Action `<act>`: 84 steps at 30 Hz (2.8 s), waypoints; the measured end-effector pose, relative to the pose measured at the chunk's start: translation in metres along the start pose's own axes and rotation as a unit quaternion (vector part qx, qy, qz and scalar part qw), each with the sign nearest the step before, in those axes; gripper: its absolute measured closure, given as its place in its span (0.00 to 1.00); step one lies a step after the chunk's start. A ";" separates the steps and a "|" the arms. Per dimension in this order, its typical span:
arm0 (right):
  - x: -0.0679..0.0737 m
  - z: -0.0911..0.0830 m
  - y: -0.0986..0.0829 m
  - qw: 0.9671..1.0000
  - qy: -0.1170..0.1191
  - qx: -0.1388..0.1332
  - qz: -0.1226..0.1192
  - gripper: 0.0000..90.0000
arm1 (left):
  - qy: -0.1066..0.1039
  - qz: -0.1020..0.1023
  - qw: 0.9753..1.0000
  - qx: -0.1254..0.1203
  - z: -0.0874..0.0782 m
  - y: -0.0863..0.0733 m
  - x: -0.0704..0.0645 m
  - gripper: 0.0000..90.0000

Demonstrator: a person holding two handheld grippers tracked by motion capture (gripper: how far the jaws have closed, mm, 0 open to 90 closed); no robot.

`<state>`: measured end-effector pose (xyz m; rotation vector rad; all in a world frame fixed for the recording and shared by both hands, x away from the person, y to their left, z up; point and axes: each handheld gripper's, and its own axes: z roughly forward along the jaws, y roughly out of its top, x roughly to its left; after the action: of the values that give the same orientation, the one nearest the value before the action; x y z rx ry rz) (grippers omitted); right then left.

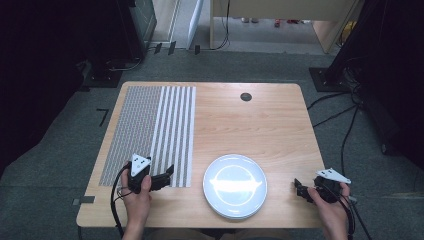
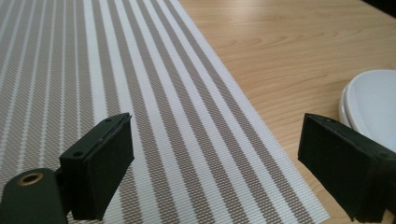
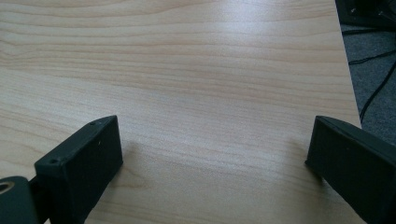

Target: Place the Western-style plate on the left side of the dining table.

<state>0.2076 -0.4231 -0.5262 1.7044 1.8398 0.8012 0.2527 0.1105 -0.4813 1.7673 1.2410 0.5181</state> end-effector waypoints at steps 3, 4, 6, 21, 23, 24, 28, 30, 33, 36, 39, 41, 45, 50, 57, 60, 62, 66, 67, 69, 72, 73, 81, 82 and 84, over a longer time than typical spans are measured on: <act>0.000 0.000 0.000 1.000 -0.001 0.000 0.000 0.03 | -0.005 0.003 1.000 -0.001 0.003 -0.003 -0.003 0.11; 0.000 0.000 0.000 1.000 -0.001 0.000 0.000 0.03 | -0.009 0.006 1.000 0.000 0.004 -0.004 -0.005 0.11; 0.000 0.000 0.001 1.000 -0.001 0.000 0.001 0.03 | -0.026 0.006 1.000 0.006 0.009 -0.007 -0.010 0.11; 0.004 -0.004 0.000 1.000 -0.007 -0.011 0.015 0.16 | -0.091 0.006 0.996 0.021 0.016 -0.014 -0.038 0.11; 0.009 -0.004 0.000 1.000 -0.008 -0.012 0.011 0.16 | -0.094 0.011 0.995 0.024 0.016 -0.015 -0.041 0.11; 0.009 -0.004 0.000 1.000 -0.008 -0.012 0.011 0.16 | -0.097 0.012 0.995 0.025 0.016 -0.015 -0.042 0.11; 0.018 -0.007 0.003 1.000 0.000 -0.024 0.009 0.16 | -0.105 0.014 0.994 0.033 0.018 -0.018 -0.046 0.11; 0.023 -0.008 0.003 0.999 0.012 -0.031 0.012 0.16 | -0.107 0.018 0.994 0.033 0.018 -0.018 -0.049 0.11; 0.031 -0.009 0.003 0.999 0.018 -0.033 0.007 0.16 | -0.110 0.022 0.993 0.035 0.019 -0.019 -0.052 0.12; 0.034 -0.010 0.003 0.999 0.024 -0.036 0.011 0.16 | -0.110 0.023 0.993 0.038 0.020 -0.020 -0.053 0.11; 0.039 -0.012 0.004 0.998 0.033 -0.043 0.017 0.17 | -0.112 0.025 0.993 0.040 0.021 -0.021 -0.055 0.11; 0.042 -0.012 0.005 0.998 0.037 -0.048 0.018 0.17 | -0.115 0.027 0.992 0.043 0.021 -0.021 -0.057 0.12; 0.049 -0.013 0.005 0.998 0.038 -0.055 0.016 0.22 | -0.118 0.031 0.991 0.047 0.022 -0.022 -0.060 0.12; 0.055 -0.015 0.006 0.997 0.038 -0.066 0.023 0.29 | -0.117 0.028 0.991 0.050 0.023 -0.023 -0.063 0.12; 0.060 -0.015 0.008 0.996 0.043 -0.067 0.051 0.35 | -0.123 0.028 0.990 0.059 0.025 -0.024 -0.070 0.12; 0.061 -0.015 0.009 0.996 0.034 -0.066 0.057 0.35 | -0.126 0.027 0.990 0.061 0.026 -0.024 -0.072 0.12; 0.062 -0.016 0.009 0.995 0.032 -0.071 0.060 0.37 | -0.129 0.027 0.989 0.062 0.026 -0.024 -0.074 0.11; 0.068 -0.019 0.009 0.995 0.033 -0.083 0.050 0.45 | -0.136 0.016 0.988 0.065 0.028 -0.023 -0.078 0.12; 0.070 -0.019 0.009 0.995 0.040 -0.082 0.049 0.50 | -0.139 0.003 0.988 0.065 0.028 -0.023 -0.080 0.15; 0.070 -0.018 0.009 0.993 0.075 -0.078 0.051 0.58 | -0.139 0.001 0.988 0.066 0.028 -0.023 -0.080 0.16; 0.070 -0.017 0.010 0.988 0.122 -0.072 0.061 0.67 | -0.139 0.001 0.987 0.074 0.029 -0.024 -0.082 0.16; 0.072 -0.017 0.011 0.989 0.119 -0.069 0.058 0.64 | -0.139 0.002 0.987 0.077 0.030 -0.025 -0.084 0.16; 0.090 -0.017 0.010 0.989 0.127 -0.068 0.023 0.76 | -0.148 0.018 0.984 0.094 0.033 -0.028 -0.093 0.26; 0.090 -0.017 0.010 0.989 0.127 -0.068 0.023 0.76 | -0.149 0.021 0.984 0.095 0.033 -0.029 -0.093 0.26; 0.095 -0.017 0.010 0.989 0.136 -0.060 0.018 0.78 | -0.151 0.021 0.983 0.098 0.033 -0.030 -0.095 0.27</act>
<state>0.1943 -0.3297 -0.5050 1.6206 1.8948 1.1852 0.2228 0.0141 -0.5095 1.9567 1.0707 0.1453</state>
